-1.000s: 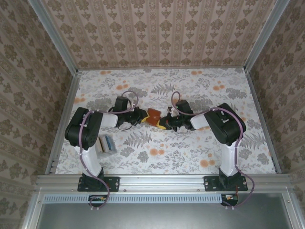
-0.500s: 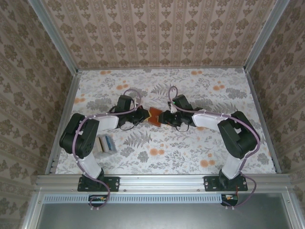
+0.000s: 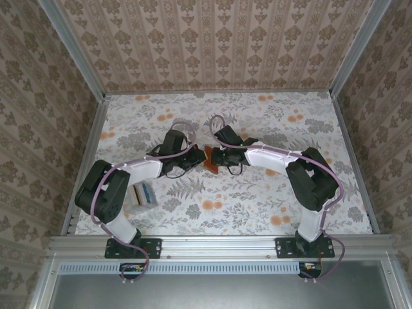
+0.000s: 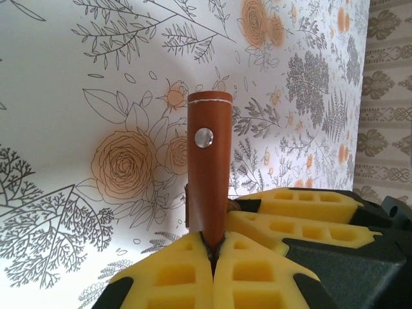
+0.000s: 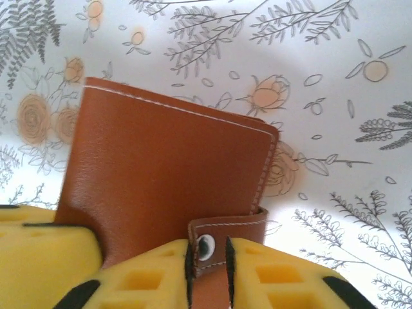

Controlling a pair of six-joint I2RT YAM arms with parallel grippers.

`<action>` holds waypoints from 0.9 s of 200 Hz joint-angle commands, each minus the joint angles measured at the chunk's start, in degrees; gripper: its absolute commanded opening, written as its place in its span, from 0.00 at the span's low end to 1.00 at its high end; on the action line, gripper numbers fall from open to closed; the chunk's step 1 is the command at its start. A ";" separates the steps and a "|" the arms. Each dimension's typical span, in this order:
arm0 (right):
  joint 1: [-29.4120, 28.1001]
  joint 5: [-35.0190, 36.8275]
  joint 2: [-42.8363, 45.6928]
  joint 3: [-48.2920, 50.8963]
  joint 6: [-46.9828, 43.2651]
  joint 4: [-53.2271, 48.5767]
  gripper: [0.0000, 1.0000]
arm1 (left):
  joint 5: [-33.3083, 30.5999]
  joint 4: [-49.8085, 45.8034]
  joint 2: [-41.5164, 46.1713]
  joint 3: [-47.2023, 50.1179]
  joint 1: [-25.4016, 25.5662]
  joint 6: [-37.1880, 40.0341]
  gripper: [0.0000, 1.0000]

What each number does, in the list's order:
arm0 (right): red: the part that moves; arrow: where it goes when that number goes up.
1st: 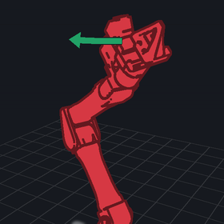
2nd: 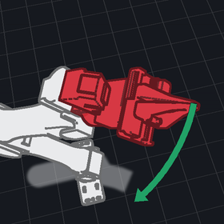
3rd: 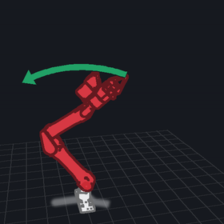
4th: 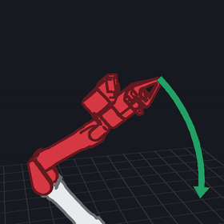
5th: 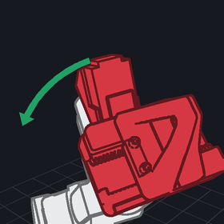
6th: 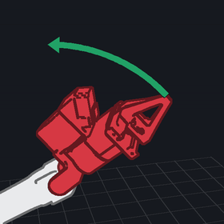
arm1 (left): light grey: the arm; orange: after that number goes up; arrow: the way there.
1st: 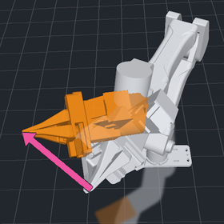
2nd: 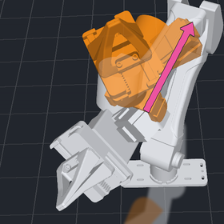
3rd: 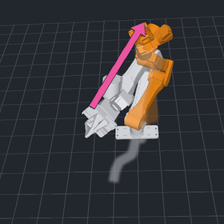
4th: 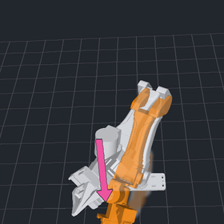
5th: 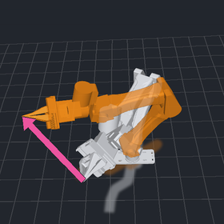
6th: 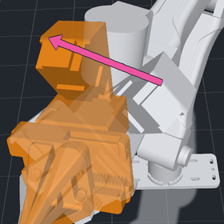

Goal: Put the credit cards into the card holder
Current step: Open the button at the center of the table, then open the card holder at the center of the table.

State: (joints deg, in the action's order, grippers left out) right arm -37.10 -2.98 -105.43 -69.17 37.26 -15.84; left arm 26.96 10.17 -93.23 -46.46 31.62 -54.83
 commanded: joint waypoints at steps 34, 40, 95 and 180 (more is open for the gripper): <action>0.98 9.37 3.27 5.49 1.33 -3.67 0.00 | -1.68 -1.05 3.22 1.76 -0.14 2.27 0.00; 1.20 9.35 3.71 6.45 1.71 -2.78 0.00 | -2.45 -1.64 3.19 2.01 -0.15 2.71 0.00; 3.50 1.88 7.83 13.80 0.36 2.95 0.00 | 0.37 -2.52 -2.71 0.90 -0.24 4.29 0.32; 3.42 -10.94 22.16 18.19 -1.67 10.79 0.00 | 7.40 -4.90 -3.60 -2.62 -0.22 10.79 0.64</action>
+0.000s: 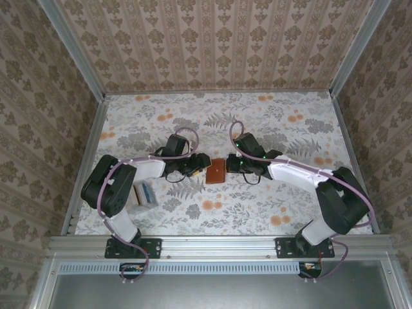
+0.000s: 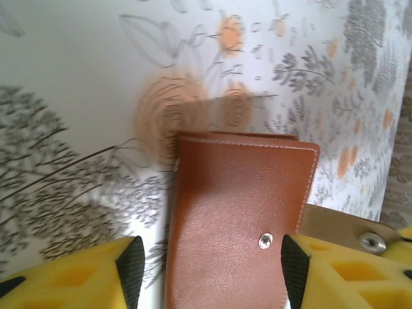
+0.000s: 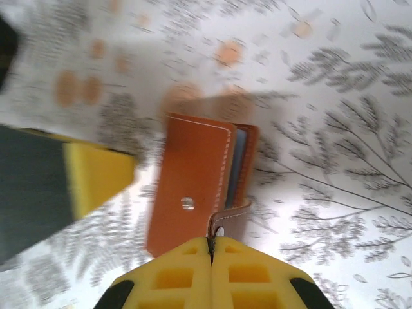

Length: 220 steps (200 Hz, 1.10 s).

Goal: Put the credit cards into the card holder
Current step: Open the card holder at the center of the table.

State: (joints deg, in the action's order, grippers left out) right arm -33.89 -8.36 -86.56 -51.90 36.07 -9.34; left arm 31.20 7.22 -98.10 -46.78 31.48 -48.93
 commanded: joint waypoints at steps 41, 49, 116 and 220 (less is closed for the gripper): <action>-0.04 -7.02 2.96 1.46 0.84 6.70 0.00 | 4.31 -4.73 -0.55 -4.33 -0.02 7.58 0.79; -0.03 -7.09 2.35 1.57 0.84 6.67 0.00 | 5.00 -3.55 -1.40 -4.03 -0.08 6.73 0.79; -0.13 -7.60 4.33 1.69 0.58 5.90 0.00 | 7.12 0.67 -0.08 -1.66 -0.46 4.01 0.77; 2.02 3.69 10.93 4.70 -3.55 -3.91 0.00 | 1.21 -2.70 0.56 0.27 -1.56 7.93 0.16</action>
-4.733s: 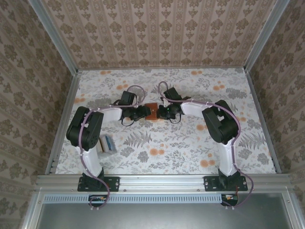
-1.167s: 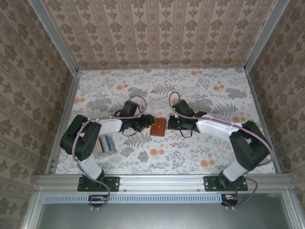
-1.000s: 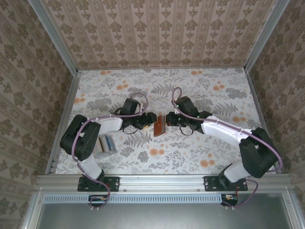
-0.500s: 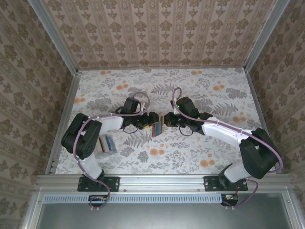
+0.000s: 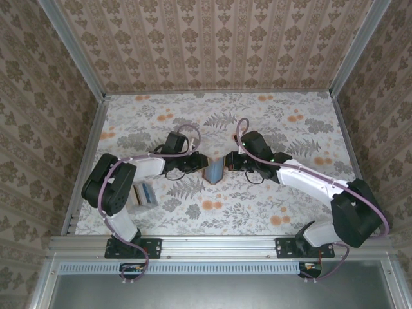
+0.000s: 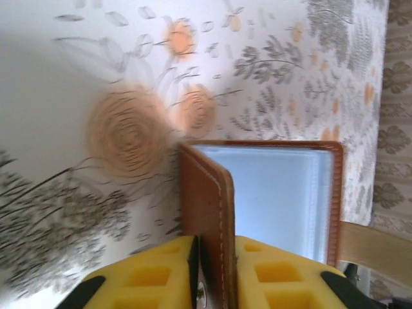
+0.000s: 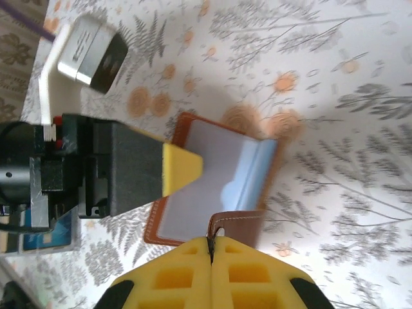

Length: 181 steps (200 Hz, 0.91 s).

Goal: Put the credit cards into the card holder
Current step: Open the card holder at the center of the table.

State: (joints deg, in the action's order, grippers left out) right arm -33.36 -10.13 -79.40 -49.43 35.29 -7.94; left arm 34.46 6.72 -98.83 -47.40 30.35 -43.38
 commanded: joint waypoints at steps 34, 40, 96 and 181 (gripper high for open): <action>6.36 5.56 5.40 6.04 -4.04 -8.32 0.00 | -0.89 1.24 -0.45 2.30 -0.47 0.72 0.08; 7.30 5.63 4.95 6.86 -4.01 -8.45 0.00 | -0.20 2.40 -1.35 2.35 -0.45 0.08 0.05; 7.45 7.59 5.16 6.30 -2.44 -11.26 0.39 | 0.57 9.45 -3.89 3.23 1.78 -7.65 0.03; -5.17 12.90 0.42 -5.69 3.96 -13.90 0.50 | -7.39 12.02 -0.50 6.06 3.84 -14.71 0.07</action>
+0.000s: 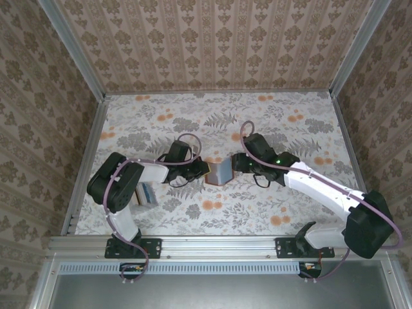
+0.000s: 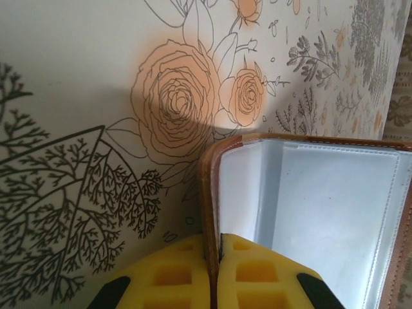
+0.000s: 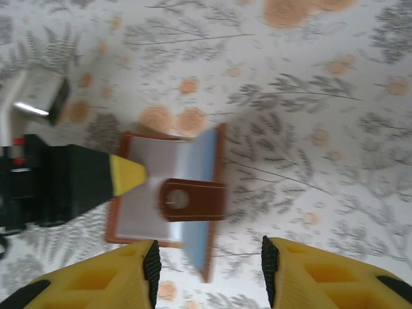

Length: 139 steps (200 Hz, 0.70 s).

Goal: Put the credit cards into the card holder
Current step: Open the card holder at the center of the table.

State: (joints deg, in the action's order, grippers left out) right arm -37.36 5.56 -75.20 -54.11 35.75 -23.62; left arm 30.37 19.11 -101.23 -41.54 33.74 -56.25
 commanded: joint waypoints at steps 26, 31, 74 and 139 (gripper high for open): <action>-2.24 -2.80 -8.05 -2.35 4.77 3.04 0.51 | -4.60 -1.90 2.79 0.15 0.61 -2.87 0.08; -2.40 -2.70 -8.56 -2.40 4.69 3.27 0.51 | -4.70 -2.07 2.79 0.06 0.71 -2.90 0.08; -2.60 -2.98 -15.28 -1.66 2.69 4.47 0.48 | -4.06 -0.48 3.08 0.71 1.05 -4.41 0.10; -2.53 8.01 -22.84 -5.83 2.06 -5.00 0.44 | -1.39 -5.60 3.63 -1.44 -0.43 0.98 0.37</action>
State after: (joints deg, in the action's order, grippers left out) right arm -39.66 8.08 -96.82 -57.65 38.76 -23.31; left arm 27.88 18.17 -99.77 -41.54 34.35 -58.63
